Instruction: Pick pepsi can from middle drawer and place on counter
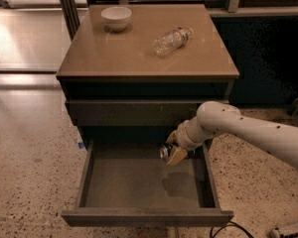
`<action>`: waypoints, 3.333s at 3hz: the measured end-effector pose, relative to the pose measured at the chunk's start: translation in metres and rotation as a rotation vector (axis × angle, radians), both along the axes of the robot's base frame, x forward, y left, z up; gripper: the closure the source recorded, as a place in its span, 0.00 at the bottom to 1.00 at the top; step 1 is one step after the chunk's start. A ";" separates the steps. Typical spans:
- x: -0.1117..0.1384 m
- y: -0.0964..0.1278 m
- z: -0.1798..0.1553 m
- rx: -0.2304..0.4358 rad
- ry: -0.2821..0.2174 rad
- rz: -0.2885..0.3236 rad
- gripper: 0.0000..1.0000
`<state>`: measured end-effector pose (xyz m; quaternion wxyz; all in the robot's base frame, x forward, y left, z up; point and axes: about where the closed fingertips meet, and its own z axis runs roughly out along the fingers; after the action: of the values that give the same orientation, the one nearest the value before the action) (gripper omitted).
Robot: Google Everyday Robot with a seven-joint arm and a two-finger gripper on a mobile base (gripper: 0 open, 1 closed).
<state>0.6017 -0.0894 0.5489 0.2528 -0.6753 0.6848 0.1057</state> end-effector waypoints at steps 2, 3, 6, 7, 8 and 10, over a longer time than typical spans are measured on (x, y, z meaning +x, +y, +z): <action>0.001 0.003 0.010 0.019 -0.013 0.018 1.00; 0.007 0.006 0.048 0.060 -0.048 0.047 1.00; 0.073 0.028 0.231 0.272 -0.211 0.216 1.00; 0.073 0.028 0.231 0.272 -0.211 0.216 1.00; 0.057 0.039 0.231 0.299 -0.183 0.243 1.00; 0.040 0.071 0.287 0.314 -0.218 0.356 1.00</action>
Offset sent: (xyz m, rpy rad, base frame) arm 0.0046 0.0059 0.0326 0.0556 -0.0437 0.0489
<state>0.6420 -0.0187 0.8361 0.4042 -0.7451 0.4992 0.1799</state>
